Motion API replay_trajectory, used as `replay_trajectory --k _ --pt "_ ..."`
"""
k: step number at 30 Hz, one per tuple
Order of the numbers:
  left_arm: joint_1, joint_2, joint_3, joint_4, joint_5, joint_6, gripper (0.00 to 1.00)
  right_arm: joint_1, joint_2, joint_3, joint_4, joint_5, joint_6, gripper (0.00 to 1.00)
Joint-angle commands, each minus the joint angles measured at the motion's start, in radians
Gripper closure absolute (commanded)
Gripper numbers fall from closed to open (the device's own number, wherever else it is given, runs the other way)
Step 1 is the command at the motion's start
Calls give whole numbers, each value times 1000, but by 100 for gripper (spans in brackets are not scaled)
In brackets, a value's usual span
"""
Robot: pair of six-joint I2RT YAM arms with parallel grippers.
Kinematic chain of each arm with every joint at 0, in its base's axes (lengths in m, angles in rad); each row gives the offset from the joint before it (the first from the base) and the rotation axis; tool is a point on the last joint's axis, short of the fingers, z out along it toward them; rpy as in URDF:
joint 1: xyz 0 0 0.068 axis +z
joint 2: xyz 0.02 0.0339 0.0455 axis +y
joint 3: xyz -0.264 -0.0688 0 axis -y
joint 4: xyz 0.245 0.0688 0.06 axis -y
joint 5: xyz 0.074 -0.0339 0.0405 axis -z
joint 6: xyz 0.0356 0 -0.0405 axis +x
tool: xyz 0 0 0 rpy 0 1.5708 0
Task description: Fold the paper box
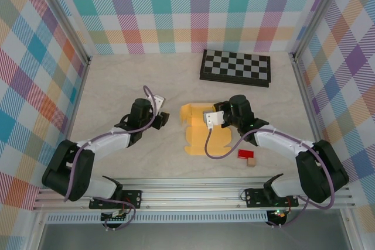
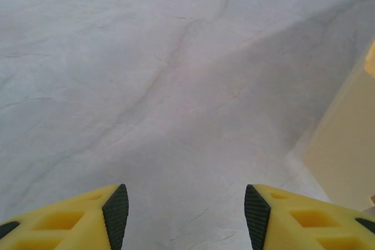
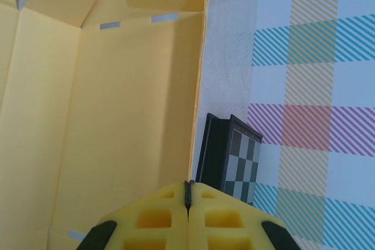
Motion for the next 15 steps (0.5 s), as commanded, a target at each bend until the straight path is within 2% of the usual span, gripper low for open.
replay_trajectory --k 1,6,15 --pt "5 42 69 59 137 65 43 5 0 -4 -30 -24 -9 100" --pt "-12 98 136 0 224 109 44 4 -1 0 -43 -22 -7 100" --pt "-78 178 230 -126 249 200 49 9 -4 -23 -34 -21 -58 100"
